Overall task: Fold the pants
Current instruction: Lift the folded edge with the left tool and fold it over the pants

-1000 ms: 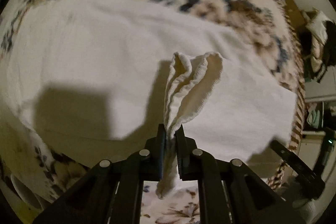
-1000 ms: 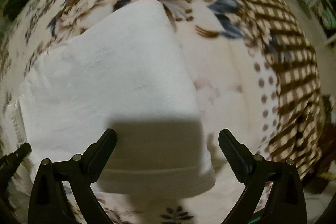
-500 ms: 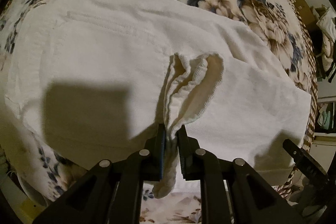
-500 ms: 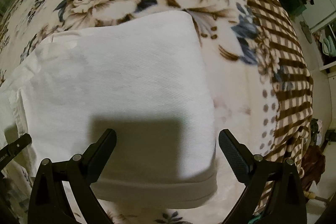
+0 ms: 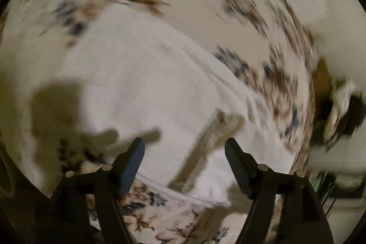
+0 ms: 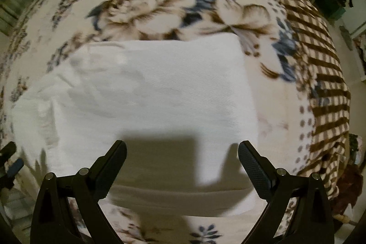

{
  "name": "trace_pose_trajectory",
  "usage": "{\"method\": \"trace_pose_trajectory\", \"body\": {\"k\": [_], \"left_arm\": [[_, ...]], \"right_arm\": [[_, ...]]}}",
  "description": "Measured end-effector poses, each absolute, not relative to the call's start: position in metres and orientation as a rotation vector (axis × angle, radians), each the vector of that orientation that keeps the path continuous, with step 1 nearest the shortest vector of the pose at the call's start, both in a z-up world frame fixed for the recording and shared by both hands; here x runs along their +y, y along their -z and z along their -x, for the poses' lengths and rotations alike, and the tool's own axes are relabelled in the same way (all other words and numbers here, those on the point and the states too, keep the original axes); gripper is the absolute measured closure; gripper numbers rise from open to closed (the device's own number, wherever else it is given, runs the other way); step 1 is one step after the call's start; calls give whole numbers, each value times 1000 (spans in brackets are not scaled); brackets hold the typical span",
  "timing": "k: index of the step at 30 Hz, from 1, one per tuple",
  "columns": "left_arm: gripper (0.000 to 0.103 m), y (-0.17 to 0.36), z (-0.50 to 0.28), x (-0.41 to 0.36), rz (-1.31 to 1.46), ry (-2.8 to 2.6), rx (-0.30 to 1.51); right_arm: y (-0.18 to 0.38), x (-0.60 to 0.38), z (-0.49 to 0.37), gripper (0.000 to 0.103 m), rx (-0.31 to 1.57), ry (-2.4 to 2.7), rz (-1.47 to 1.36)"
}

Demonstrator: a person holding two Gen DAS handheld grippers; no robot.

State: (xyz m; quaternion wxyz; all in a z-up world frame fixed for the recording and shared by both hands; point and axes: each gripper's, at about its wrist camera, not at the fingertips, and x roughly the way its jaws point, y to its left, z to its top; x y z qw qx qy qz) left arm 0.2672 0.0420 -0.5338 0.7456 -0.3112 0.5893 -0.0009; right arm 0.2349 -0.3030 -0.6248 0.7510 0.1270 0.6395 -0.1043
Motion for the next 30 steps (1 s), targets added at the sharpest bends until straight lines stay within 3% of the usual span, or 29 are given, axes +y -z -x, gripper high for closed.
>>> {"method": "trace_pose_trajectory", "body": {"k": [7, 11, 16, 17, 20, 22, 25, 30], "left_arm": [[32, 618, -230, 134, 1239, -190, 1188], [34, 647, -227, 142, 1328, -234, 1145], [37, 643, -236, 142, 1313, -249, 1089], [41, 641, -234, 145, 1309, -250, 1080], [70, 636, -228, 140, 1294, -266, 1044], [75, 633, -221, 142, 1269, -252, 1017], [75, 638, -225, 143, 1267, -246, 1012], [62, 659, -230, 157, 1375, -253, 1005]], "right_arm": [[632, -270, -250, 3, 1422, 142, -244], [640, -261, -255, 3, 1432, 128, -246], [651, -255, -258, 3, 1450, 116, -235], [653, -253, -258, 3, 1456, 112, -235], [657, -251, -256, 3, 1466, 101, -232], [658, -250, -255, 3, 1468, 93, -234], [658, -250, -255, 3, 1467, 83, -235], [656, -253, -254, 3, 1462, 69, -239]]}}
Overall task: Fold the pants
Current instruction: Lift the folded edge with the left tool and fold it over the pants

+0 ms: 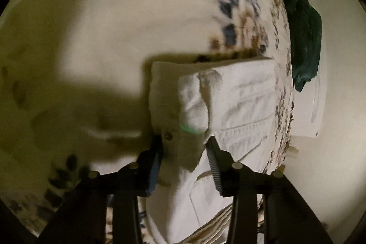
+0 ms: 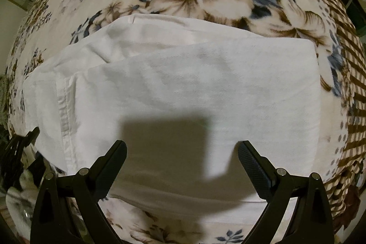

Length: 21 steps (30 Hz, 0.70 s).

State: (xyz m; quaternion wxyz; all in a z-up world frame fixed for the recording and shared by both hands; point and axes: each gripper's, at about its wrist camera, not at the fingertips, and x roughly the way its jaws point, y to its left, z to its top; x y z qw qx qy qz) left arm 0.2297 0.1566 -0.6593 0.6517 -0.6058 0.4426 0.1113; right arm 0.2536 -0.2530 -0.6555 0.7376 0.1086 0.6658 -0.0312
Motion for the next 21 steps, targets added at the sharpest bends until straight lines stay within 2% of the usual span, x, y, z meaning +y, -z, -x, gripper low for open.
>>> {"method": "trace_pose_trajectory", "body": {"k": [2, 11, 13, 15, 17, 21], "left_arm": [[56, 659, -228, 162, 1405, -278, 976], [52, 660, -234, 169, 1404, -342, 928], [57, 652, -235, 163, 1353, -356, 912], [72, 640, -232, 157, 1294, -338, 886], [76, 620, -234, 150, 1220, -307, 857], [78, 557, -240, 123, 1042, -192, 802]], "right_arm": [[653, -258, -248, 3, 1461, 63, -242], [660, -260, -240, 3, 1470, 32, -258], [659, -260, -237, 3, 1468, 25, -254], [658, -262, -234, 3, 1464, 22, -258], [658, -265, -233, 3, 1459, 22, -264], [656, -277, -225, 3, 1449, 27, -280]]}}
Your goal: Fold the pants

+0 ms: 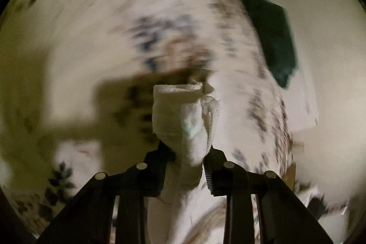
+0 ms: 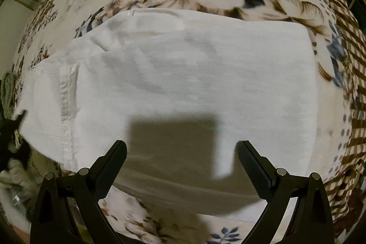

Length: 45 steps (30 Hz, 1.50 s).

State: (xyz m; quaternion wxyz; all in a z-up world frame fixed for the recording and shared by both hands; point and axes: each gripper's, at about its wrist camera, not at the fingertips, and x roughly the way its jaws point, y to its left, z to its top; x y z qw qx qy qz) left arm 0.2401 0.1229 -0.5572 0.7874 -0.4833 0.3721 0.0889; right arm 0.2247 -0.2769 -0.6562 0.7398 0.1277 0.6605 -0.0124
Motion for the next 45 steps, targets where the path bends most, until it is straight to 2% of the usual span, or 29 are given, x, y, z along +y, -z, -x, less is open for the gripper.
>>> {"method": "trace_pose_trajectory", "body": {"k": [5, 9, 14, 19, 21, 25, 28, 29, 30, 35, 41, 42, 43, 44, 45], "left_arm": [[79, 473, -249, 41, 765, 53, 776], [79, 444, -242, -49, 529, 236, 811], [79, 464, -227, -153, 291, 396, 923], [78, 536, -213, -247, -25, 516, 1153], [75, 543, -207, -262, -154, 509, 1161], [56, 525, -214, -256, -90, 515, 1199], [37, 517, -212, -244, -9, 512, 1242], [26, 509, -209, -239, 18, 508, 1237], [20, 507, -210, -235, 34, 500, 1230], [17, 485, -214, -184, 164, 331, 1209], [17, 514, -243, -131, 178, 102, 1269], [17, 517, -245, -127, 174, 82, 1269], [17, 520, -249, -121, 162, 50, 1266], [17, 523, -253, -118, 152, 25, 1260], [17, 525, -254, -115, 147, 9, 1254]], "right_arm": [[651, -307, -208, 3, 1432, 56, -355], [643, -340, -191, 3, 1406, 102, -432], [633, -386, -173, 3, 1373, 160, -489], [634, -441, -156, 3, 1359, 206, -610], [633, -457, -152, 3, 1335, 200, -680], [628, -478, -153, 3, 1270, 138, -788], [625, -478, -164, 3, 1243, 68, -845], [624, -477, -168, 3, 1235, 42, -865], [624, -474, -172, 3, 1231, 22, -878], [631, -441, -206, 3, 1275, -90, -858], [656, -408, -228, 4, 1337, -77, -754], [656, -403, -231, 5, 1324, -73, -731], [658, -399, -235, 15, 1317, -55, -711], [658, -396, -236, 40, 1313, -25, -684], [659, -394, -238, 52, 1317, 11, -649]]}}
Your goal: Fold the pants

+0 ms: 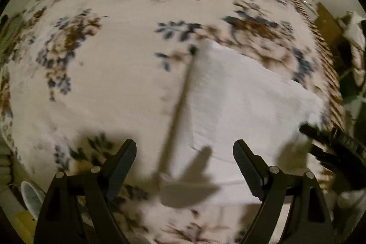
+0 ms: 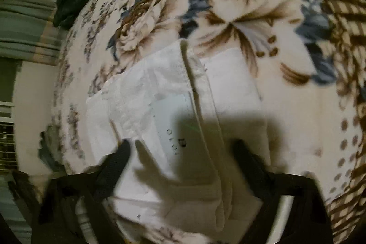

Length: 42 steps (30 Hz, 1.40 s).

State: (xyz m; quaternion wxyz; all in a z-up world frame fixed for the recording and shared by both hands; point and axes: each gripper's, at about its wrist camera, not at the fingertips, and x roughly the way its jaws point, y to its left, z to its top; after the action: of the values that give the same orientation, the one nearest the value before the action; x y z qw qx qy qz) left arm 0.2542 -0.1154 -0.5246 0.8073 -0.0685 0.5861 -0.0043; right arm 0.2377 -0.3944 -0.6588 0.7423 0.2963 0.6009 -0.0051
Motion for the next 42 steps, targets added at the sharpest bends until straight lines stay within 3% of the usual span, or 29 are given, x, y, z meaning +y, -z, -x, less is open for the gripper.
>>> {"method": "trace_pose_trajectory", "body": {"k": [1, 2, 5, 14, 25, 27, 29, 33, 35, 42], "left_arm": [[17, 527, -257, -113, 141, -13, 1250], [17, 528, -259, -110, 146, -23, 1252], [17, 531, -265, -104, 190, -23, 1268], [17, 514, -281, -113, 275, 67, 1254], [17, 540, -304, -167, 284, 223, 1343], [17, 548, -306, -176, 269, 260, 1356], [17, 554, -308, -180, 234, 257, 1370], [17, 557, -310, -174, 245, 253, 1403], [17, 549, -308, -168, 262, 255, 1396], [17, 546, -273, -168, 217, 309, 1413]], "right_arm": [[658, -393, -237, 68, 1308, 10, -646], [655, -391, -236, 76, 1296, 3, -650], [633, -383, -228, 87, 1251, 16, -557], [581, -449, -179, 89, 1186, 163, -609], [603, -524, -162, 89, 1232, 336, -578], [630, -530, -168, 87, 1301, 344, -571], [662, -537, -174, 68, 1365, 344, -638], [668, -552, -174, 54, 1383, 340, -794], [656, -558, -160, 33, 1344, 322, -886], [670, -552, -95, 32, 1348, 295, -1248]]}}
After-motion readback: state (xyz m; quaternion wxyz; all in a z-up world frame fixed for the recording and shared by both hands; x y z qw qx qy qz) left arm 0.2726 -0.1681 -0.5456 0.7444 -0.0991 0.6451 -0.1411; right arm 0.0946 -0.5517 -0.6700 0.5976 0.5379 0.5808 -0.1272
